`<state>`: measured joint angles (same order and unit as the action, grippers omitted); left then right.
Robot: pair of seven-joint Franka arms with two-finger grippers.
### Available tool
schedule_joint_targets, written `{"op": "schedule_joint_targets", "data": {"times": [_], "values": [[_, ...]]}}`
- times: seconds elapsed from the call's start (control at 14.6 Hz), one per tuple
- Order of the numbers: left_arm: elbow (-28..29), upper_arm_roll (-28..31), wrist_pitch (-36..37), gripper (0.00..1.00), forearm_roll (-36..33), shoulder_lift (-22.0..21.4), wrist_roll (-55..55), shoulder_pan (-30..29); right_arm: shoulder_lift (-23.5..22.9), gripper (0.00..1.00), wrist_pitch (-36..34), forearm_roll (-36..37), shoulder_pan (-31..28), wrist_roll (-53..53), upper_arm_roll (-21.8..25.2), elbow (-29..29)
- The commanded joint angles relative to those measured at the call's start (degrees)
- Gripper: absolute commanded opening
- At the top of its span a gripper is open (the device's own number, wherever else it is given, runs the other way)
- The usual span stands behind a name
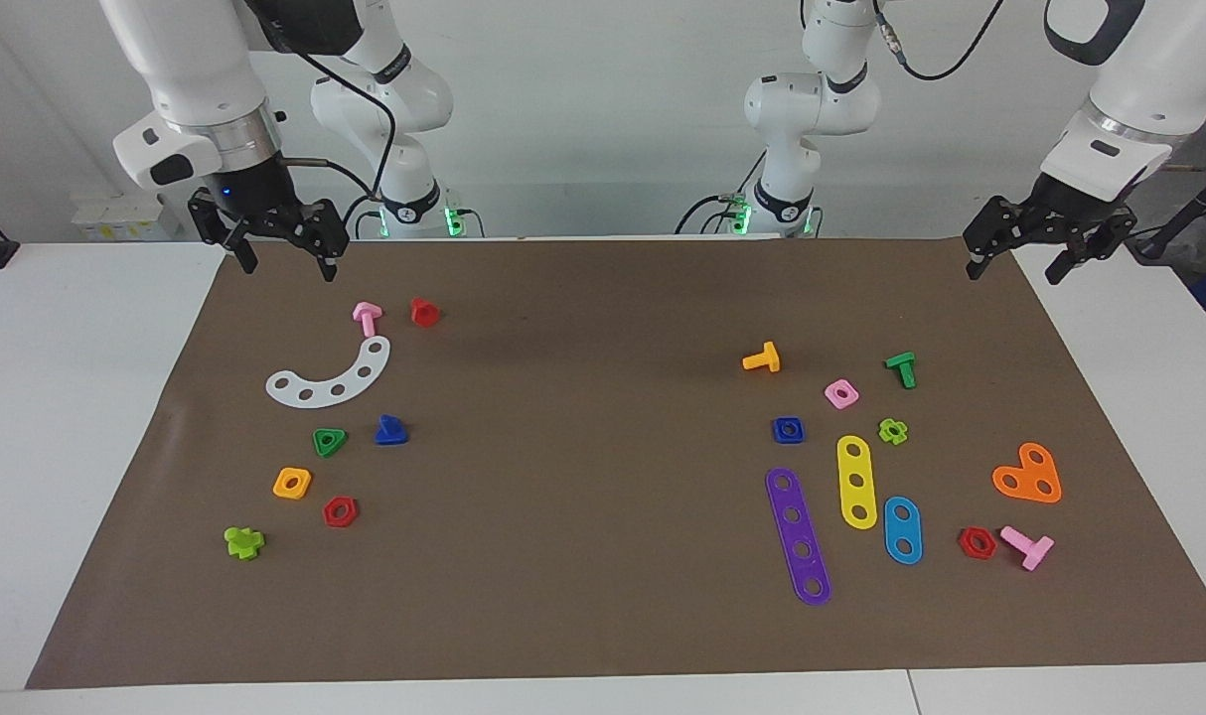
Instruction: Unscrew and place screws in storage area
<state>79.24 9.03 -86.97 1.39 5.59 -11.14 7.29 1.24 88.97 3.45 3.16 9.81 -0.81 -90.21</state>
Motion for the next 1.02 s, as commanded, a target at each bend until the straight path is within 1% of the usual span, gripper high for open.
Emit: {"op": "schedule_joint_targets", "data": {"times": [0.0, 0.14, 0.96], "values": [[2.24, 0.28, -0.04, 1.00, -1.12, -1.99, -0.28, 0.36, 0.78, 1.00, -2.04, -1.34, -0.61, -3.56, -0.33, 0.12], [2.24, 0.28, -0.04, 1.00, -1.03, -1.99, -0.11, 0.45, 0.95, 1.00, -2.84, -3.09, -1.05, -4.18, -0.24, 0.03], [2.06, 0.37, 0.40, 1.00, -0.59, -1.90, -0.02, 0.36, 1.04, 1.00, -1.96, -3.10, -1.05, -4.18, -0.16, -0.41]]}}
